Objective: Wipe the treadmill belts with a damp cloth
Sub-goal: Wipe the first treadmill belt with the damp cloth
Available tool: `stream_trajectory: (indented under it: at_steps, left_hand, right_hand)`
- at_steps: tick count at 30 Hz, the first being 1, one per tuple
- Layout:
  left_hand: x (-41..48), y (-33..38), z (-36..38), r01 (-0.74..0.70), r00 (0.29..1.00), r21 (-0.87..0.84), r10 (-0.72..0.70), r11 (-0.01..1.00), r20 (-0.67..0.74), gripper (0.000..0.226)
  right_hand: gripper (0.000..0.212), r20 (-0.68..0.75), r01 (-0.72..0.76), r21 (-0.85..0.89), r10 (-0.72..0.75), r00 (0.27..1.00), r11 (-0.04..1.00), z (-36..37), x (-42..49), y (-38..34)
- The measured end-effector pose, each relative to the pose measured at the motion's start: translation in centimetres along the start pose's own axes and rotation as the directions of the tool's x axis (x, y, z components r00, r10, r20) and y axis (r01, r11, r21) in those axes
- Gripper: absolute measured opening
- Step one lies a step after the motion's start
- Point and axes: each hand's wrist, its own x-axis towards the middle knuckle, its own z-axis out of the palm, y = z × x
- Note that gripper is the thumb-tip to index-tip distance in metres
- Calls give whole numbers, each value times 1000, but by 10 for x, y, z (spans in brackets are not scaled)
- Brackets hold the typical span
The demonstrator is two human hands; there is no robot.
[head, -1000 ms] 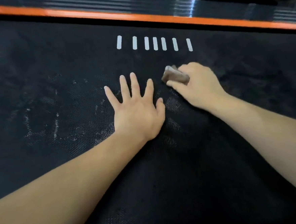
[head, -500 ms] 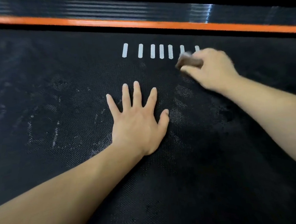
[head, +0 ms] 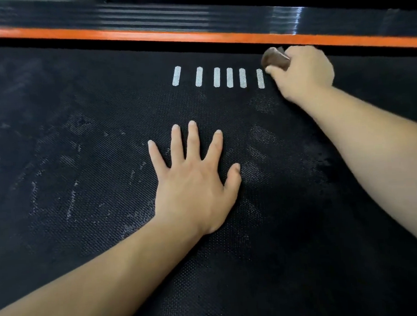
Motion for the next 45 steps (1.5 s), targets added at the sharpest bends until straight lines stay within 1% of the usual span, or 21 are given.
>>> stream_trajectory:
  at_steps: [5, 7, 9, 10, 12, 15, 16, 17, 20, 21, 23, 26, 27, 30, 31, 34, 37, 38, 41, 42, 45]
  left_hand:
    - [0, 1, -1, -2, 1000, 6, 2, 1000, 3, 74]
    - [1, 0, -1, -4, 1000, 2, 4, 1000, 1, 74]
    - [0, 0, 0, -6, 1000, -3, 6, 1000, -4, 74]
    - [0, 0, 0, -8, 1000, -4, 8, 1000, -8, 74]
    - [-1, 0, 0, -7, 1000, -3, 7, 1000, -5, 74]
    - [0, 0, -1, -5, 1000, 2, 5, 1000, -6, 74]
    - [0, 0, -1, -4, 1000, 0, 4, 1000, -6, 74]
    - [1, 0, -1, -4, 1000, -1, 4, 1000, -6, 73]
    - [0, 0, 0, -9, 1000, 2, 9, 1000, -6, 73]
    - [0, 0, 0, -10, 1000, 6, 10, 1000, -7, 73]
    - [0, -1, 0, -9, 1000, 8, 9, 1000, -8, 74]
    - [-1, 0, -1, -7, 1000, 7, 7, 1000, -4, 74]
    - [-1, 0, -1, -6, 1000, 3, 6, 1000, -6, 74]
    - [0, 1, -1, -7, 1000, -2, 7, 1000, 0, 74]
    - [1, 0, -1, -6, 1000, 1, 6, 1000, -1, 74]
    - [0, 0, -1, -2, 1000, 6, 2, 1000, 2, 74]
    - [-1, 1, -2, 1, 1000, 5, -1, 1000, 9, 73]
    - [0, 1, -2, 3, 1000, 4, -3, 1000, 10, 74]
    - [0, 0, -1, 7, 1000, 6, -7, 1000, 10, 74]
    - [1, 0, -1, 10, 1000, 7, -10, 1000, 5, 74]
    - [1, 0, 0, 14, 1000, 7, -14, 1000, 7, 74]
  right_hand:
    - [41, 151, 258, 134, -277, 949, 957, 2, -27, -10]
    - [41, 93, 172, 63, -177, 980, 983, 1, -6, -3]
    - [42, 30, -67, 53, 66, 997, 996, 0, 20, 3]
    - [42, 7, -144, 48, 144, 990, 988, 1, 27, 2]
    - [42, 6, -103, 51, 103, 995, 993, 8, 25, -8]
    - [40, 117, 105, 166, -125, 985, 981, 16, 6, -24]
    - [40, 128, 125, 155, -146, 981, 980, 15, 5, -24]
    - [40, 110, 94, 115, -107, 988, 989, 12, 11, -21]
    - [46, 3, -191, -5, 191, 982, 982, 2, 35, -2]
    - [46, -22, -221, -29, 221, 975, 975, 2, 37, -1]
    - [45, -2, -124, 5, 124, 992, 992, 6, 28, -6]
    - [41, 128, 58, 124, -74, 989, 991, 6, 8, -2]
    - [41, 121, 43, 100, -56, 991, 994, 2, 9, 4]
    - [47, 4, -204, -3, 204, 979, 979, -9, 31, 27]
    - [46, -16, -242, -12, 242, 970, 970, -11, 33, 29]
    - [40, 18, -108, 52, 107, 994, 993, -4, 17, 24]
    - [44, 105, 21, 118, -33, 994, 993, -6, -2, 29]
    - [43, 102, -3, 102, -7, 995, 995, -9, 1, 34]
    - [39, 32, -217, 94, 215, 976, 972, -18, 15, 44]
    - [38, 5, -229, 82, 229, 973, 970, -18, 15, 42]
    - [39, 20, -40, 56, 39, 999, 998, -12, -9, 28]
